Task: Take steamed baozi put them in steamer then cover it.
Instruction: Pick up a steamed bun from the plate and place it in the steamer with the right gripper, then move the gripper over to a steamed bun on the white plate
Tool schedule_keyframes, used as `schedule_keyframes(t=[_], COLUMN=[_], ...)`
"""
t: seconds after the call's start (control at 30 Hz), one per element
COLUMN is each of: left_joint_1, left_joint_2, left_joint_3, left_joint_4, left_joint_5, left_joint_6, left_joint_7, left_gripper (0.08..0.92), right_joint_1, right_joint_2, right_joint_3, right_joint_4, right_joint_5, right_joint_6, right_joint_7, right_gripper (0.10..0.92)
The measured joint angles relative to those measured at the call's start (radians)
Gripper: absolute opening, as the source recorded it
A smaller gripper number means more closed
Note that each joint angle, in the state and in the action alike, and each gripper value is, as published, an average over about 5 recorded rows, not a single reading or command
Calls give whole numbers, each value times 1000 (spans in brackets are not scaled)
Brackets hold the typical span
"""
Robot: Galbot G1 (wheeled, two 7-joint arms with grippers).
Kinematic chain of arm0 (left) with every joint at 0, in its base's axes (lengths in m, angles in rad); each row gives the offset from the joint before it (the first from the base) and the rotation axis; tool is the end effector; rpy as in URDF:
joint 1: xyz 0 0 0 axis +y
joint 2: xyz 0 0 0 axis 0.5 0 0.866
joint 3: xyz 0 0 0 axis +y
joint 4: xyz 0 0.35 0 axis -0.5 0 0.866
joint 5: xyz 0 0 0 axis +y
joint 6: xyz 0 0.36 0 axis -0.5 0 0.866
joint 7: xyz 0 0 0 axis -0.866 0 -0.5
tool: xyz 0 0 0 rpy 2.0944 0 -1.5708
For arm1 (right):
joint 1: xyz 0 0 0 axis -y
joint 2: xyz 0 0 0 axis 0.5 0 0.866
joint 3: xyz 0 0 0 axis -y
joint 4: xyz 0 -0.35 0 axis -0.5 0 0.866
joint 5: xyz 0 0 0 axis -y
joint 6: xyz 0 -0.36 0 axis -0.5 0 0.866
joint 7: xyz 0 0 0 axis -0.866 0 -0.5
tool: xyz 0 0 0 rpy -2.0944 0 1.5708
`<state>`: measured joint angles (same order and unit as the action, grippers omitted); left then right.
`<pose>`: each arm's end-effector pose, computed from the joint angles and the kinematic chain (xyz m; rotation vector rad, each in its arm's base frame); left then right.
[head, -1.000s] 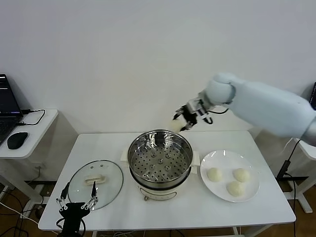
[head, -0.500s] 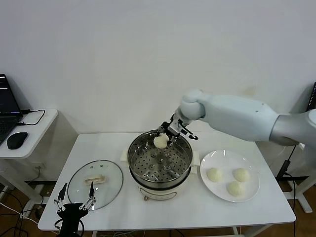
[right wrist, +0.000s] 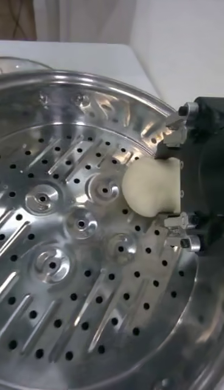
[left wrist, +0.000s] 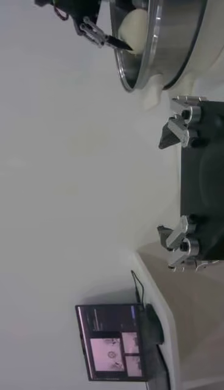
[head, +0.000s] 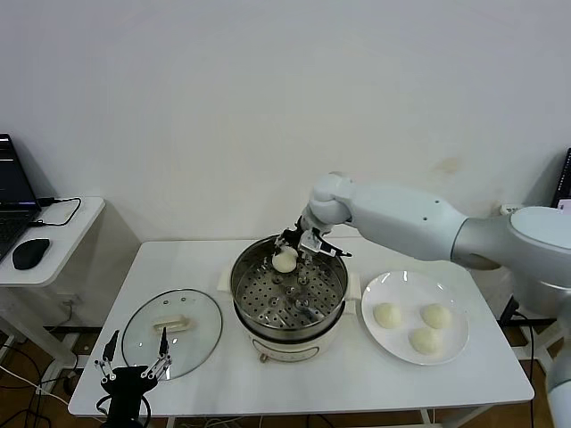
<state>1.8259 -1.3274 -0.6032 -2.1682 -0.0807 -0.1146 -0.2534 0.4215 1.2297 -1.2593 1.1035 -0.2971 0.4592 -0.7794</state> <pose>0.1147 0.0585 -0.3062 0.2441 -3.0822 -0.2463 0.5778 0.1248 -0.1272 -1.8594 0.6552 -2.3069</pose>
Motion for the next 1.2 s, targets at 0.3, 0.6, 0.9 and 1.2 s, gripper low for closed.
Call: schedule_keyframes(t=[0.3,0.6,0.9,1.2], left_joint_1=[3,0,-4,-11], left_joint_2=[9,25,34,49], left_joint_3=[-8,-6,11,6], left_joint_4=[-13,-25,-29,-18], left_joint_5=[-8,-15,-8,-10], left_joint_6=[2,5,6,9], left_joint_7=[0,3,4,7], left_gripper=[823,823,823,823], right_joint_1=[71,204,205,50], right_joint_2=[-51,-237,-494,-667], right_joint_3=[-8,-22,-6,78], right_joint_4=[66,249,419,477], right_joint_5=[120,346,427,418], right_joint_6=[-73,-378,-631,-729], right_joint_7=[-48,-155,-186,-199], right_gripper=[822,823,823,823])
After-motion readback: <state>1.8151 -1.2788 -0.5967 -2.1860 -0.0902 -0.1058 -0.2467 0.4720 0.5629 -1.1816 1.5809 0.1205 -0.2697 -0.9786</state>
